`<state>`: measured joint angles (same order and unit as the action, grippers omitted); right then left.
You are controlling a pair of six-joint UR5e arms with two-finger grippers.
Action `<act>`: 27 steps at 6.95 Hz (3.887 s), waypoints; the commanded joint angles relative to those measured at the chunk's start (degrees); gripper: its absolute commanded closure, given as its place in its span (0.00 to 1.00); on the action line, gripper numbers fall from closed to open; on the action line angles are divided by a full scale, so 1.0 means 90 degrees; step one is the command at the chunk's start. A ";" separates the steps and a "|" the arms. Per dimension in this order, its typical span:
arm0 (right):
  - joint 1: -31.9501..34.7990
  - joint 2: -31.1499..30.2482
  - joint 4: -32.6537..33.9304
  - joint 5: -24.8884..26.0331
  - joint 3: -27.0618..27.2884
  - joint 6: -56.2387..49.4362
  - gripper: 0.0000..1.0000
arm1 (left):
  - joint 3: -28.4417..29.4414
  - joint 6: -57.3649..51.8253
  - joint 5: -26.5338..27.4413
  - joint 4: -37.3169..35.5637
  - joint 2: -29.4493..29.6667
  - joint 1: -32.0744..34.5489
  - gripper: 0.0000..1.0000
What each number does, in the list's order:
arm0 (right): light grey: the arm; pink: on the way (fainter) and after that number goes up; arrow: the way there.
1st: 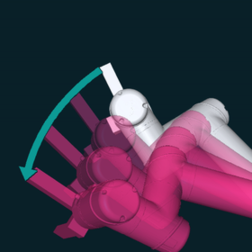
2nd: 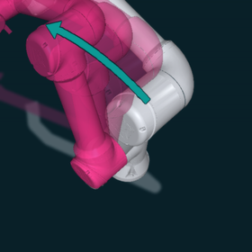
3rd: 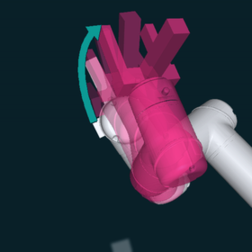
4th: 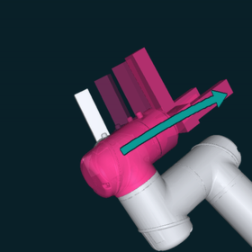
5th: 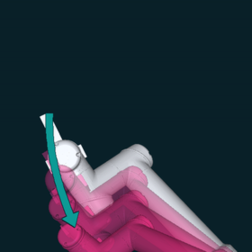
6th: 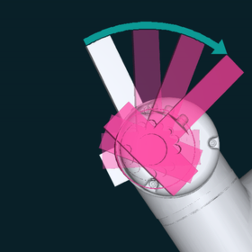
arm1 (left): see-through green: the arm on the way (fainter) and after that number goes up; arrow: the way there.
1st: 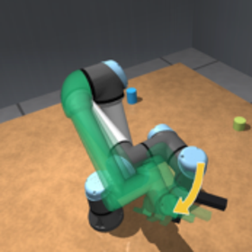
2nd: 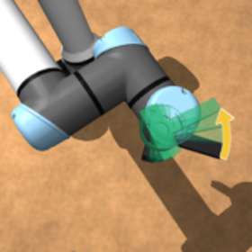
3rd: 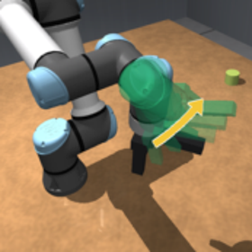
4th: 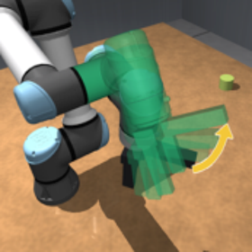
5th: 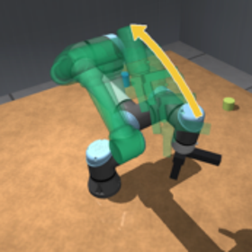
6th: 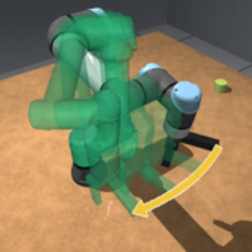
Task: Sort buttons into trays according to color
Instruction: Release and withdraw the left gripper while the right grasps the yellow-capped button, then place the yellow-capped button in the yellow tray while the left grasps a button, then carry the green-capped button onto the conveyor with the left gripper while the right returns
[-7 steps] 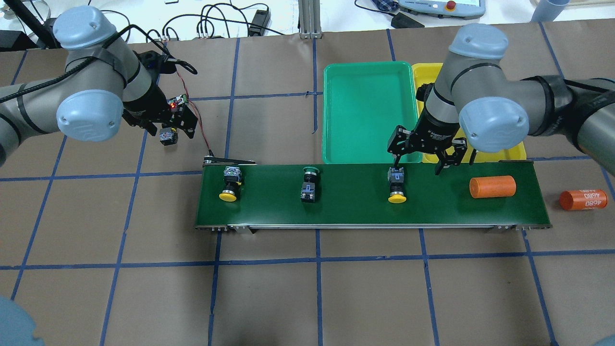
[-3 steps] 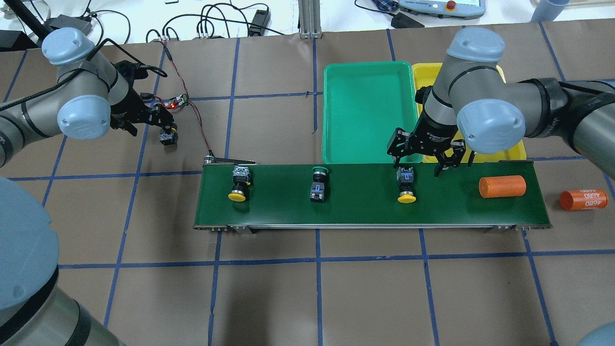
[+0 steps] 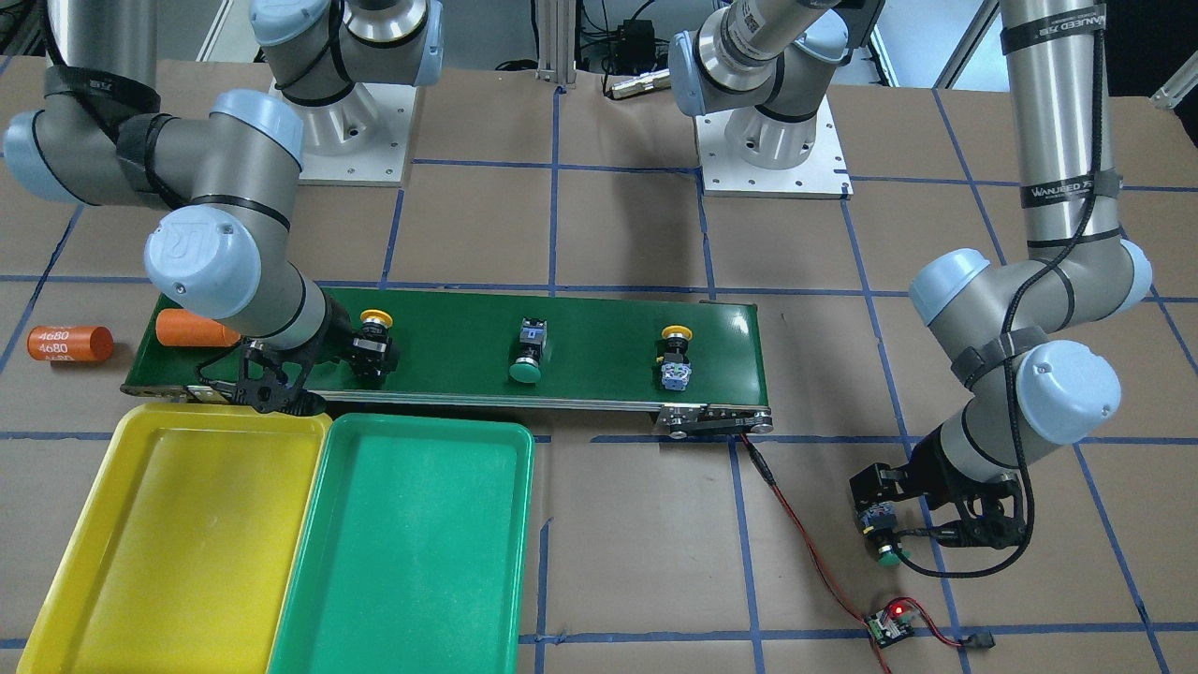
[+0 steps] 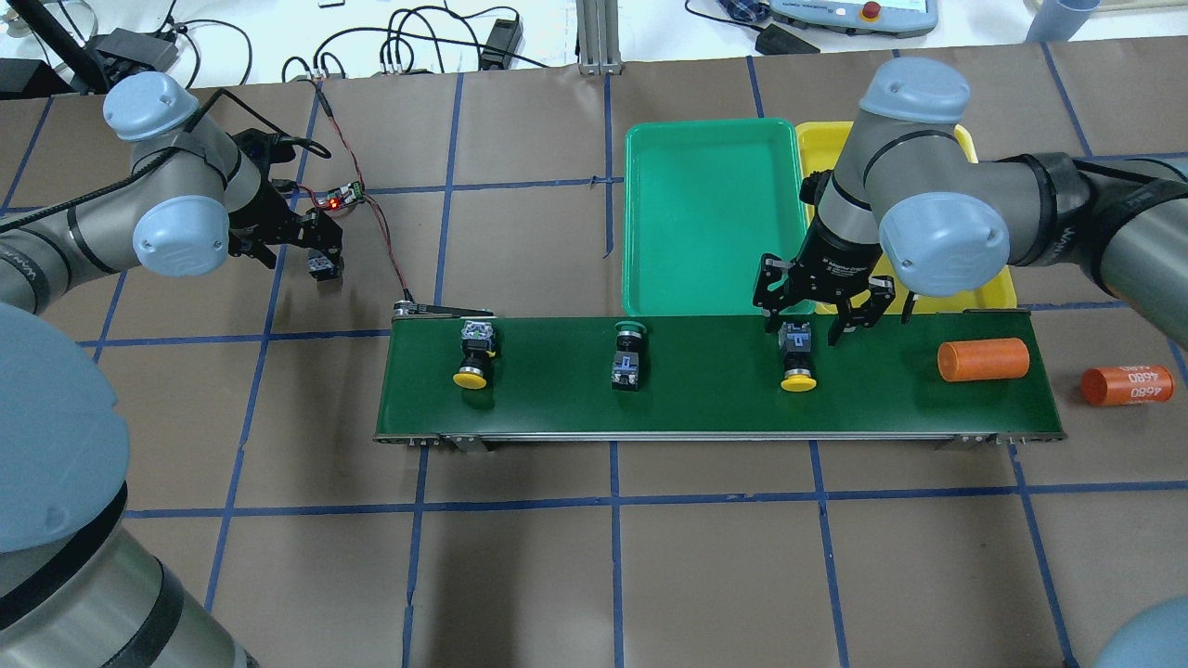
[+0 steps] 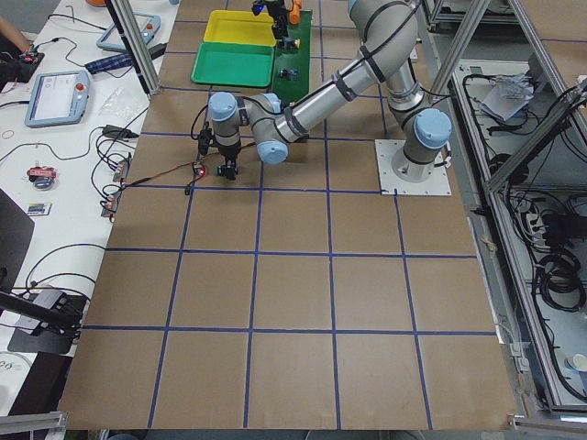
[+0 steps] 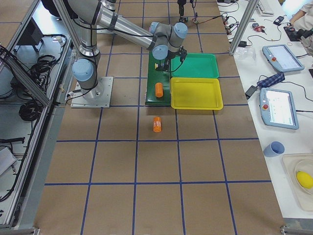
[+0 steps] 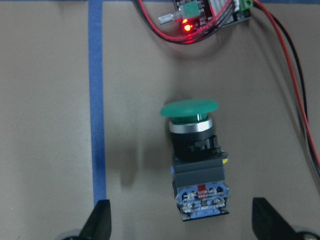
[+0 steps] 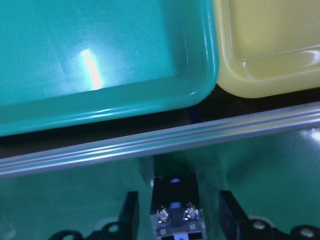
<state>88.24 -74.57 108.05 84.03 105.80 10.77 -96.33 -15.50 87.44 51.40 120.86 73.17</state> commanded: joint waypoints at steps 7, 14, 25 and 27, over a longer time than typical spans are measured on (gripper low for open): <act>-0.0866 0.1458 -0.0834 0.0762 -0.2664 -0.1436 1.00 | 0.0078 0.0013 -0.0106 -0.0028 0.0233 0.0034 1.00; -0.0937 0.0241 -0.0818 0.0471 -0.0686 -0.1217 0.00 | -0.0378 0.0832 -0.0184 0.2364 -0.2148 0.1017 1.00; -0.0938 -0.0270 -0.0209 -0.0205 0.0178 -0.1401 0.00 | -0.1972 0.0658 -0.0204 0.1515 -0.2394 0.1606 0.01; -0.0947 -0.0309 -0.0160 -0.0215 0.0169 -0.1711 0.00 | -0.1924 0.0677 -0.0514 0.1515 -0.2452 0.1606 0.00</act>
<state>79.79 -77.20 106.50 82.08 107.35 -2.70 -113.93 -9.49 84.61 65.04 99.08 87.61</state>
